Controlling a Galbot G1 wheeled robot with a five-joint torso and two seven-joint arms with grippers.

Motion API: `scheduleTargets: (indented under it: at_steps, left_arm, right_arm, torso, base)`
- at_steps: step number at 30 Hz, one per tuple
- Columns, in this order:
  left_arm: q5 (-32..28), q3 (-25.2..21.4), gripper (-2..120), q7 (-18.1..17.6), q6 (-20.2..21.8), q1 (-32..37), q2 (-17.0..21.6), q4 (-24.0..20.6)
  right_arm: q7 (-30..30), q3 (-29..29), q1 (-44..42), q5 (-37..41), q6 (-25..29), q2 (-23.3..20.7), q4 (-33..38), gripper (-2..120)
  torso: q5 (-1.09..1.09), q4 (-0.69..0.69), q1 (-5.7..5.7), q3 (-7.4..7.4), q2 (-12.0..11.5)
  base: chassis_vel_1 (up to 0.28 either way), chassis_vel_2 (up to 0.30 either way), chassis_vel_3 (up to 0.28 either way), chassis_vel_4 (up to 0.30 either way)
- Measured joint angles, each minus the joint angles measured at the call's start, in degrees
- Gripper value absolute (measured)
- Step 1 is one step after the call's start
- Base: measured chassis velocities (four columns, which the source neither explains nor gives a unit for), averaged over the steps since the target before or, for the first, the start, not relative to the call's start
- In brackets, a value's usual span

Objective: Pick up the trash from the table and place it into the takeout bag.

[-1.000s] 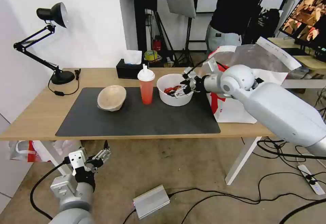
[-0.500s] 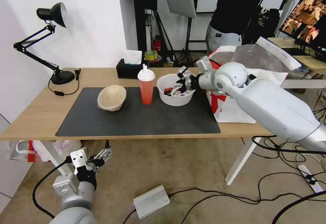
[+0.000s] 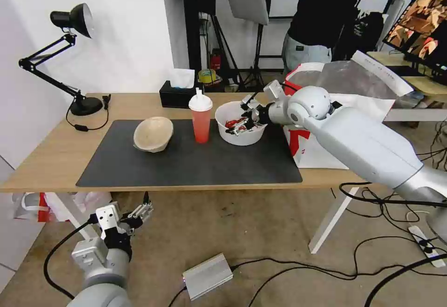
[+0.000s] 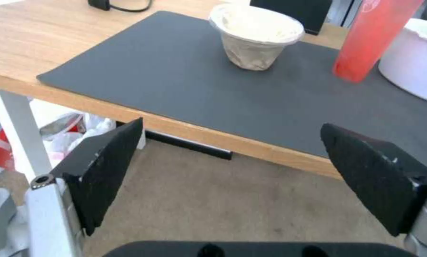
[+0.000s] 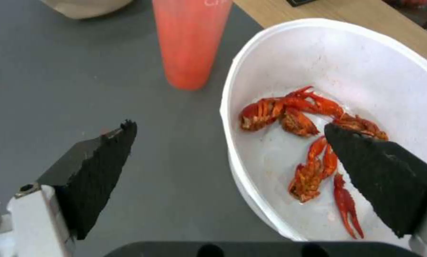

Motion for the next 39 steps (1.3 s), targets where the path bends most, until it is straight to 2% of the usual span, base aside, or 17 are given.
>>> scheduleTargets:
  at_steps: [18,39]
  left_arm:
    - [0.64,0.38,100,-0.18,-0.02,0.13,0.09,0.48]
    - [1.19,1.36,100,-0.28,-0.23,-0.15,-0.57,0.64]
  right_arm:
    - [-2.69,-2.84,0.87,-3.79,0.01,1.45,-2.8,100]
    - [-4.49,-5.35,3.6,-4.47,0.07,3.08,-6.33,100]
  torso:
    - [0.0,0.0,0.0,0.0,0.0]
    - [0.0,0.0,0.0,0.0,0.0]
  base:
    - [0.0,0.0,0.0,0.0]
    - [0.0,0.0,0.0,0.0]
